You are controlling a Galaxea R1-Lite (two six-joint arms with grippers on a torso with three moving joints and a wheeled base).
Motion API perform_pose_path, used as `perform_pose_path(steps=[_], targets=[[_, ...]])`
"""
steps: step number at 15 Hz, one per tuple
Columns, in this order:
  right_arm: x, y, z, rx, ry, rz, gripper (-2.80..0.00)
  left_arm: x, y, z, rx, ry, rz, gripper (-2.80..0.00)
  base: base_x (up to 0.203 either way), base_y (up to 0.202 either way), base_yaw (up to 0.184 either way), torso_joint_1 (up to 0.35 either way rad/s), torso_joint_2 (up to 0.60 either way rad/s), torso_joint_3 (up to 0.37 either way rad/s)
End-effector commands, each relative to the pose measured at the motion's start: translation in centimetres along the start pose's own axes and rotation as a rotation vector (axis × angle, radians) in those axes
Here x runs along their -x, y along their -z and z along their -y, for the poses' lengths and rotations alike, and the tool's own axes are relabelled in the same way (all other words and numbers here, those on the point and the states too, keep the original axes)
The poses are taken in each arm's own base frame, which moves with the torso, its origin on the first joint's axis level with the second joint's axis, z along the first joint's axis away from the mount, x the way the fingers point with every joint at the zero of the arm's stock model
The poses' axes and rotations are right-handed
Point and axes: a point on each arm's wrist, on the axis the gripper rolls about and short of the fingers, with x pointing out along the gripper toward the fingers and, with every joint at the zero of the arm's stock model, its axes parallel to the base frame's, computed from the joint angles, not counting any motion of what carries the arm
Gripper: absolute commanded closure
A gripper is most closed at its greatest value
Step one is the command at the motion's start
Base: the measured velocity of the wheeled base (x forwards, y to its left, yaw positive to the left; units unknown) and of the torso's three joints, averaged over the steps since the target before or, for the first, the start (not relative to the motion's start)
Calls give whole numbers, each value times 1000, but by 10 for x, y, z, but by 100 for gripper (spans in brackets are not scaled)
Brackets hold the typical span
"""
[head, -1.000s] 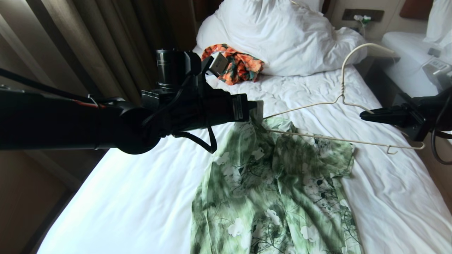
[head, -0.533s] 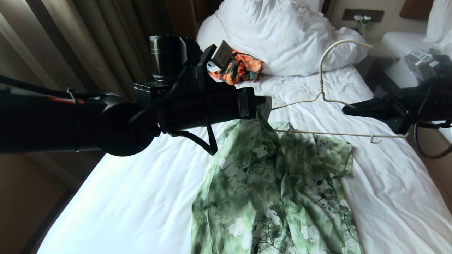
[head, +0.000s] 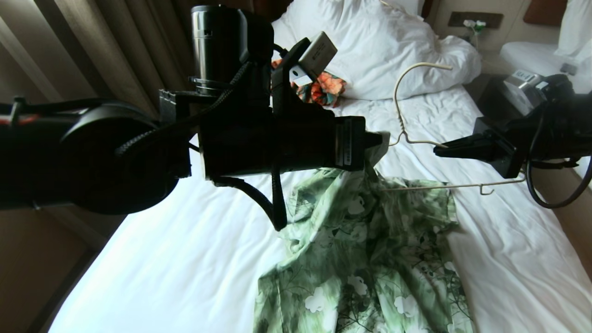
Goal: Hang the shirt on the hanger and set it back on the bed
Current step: Hook one side of the shirt onto the hanger
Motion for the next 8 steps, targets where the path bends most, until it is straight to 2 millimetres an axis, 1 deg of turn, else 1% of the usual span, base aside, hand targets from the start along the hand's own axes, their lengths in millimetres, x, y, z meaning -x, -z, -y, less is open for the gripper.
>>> perform_pose_path(steps=[1,2,4,8], targets=[[2,-5,-3,-11,-1,7,0,-8,0,15,-17,37,3,0,0,0,0,0,0,0],[-1,-5,-5,-25,-12,10,0,-15,3,17,-26,34,-5,0,0,0,0,0,0,0],[-8,-2,-8,-41,-46,24,0,-31,13,15,-53,10,-32,0,0,0,0,0,0,0],[-20,13,-1,-80,-77,26,0,-49,30,7,-56,-31,-76,0,0,0,0,0,0,0]])
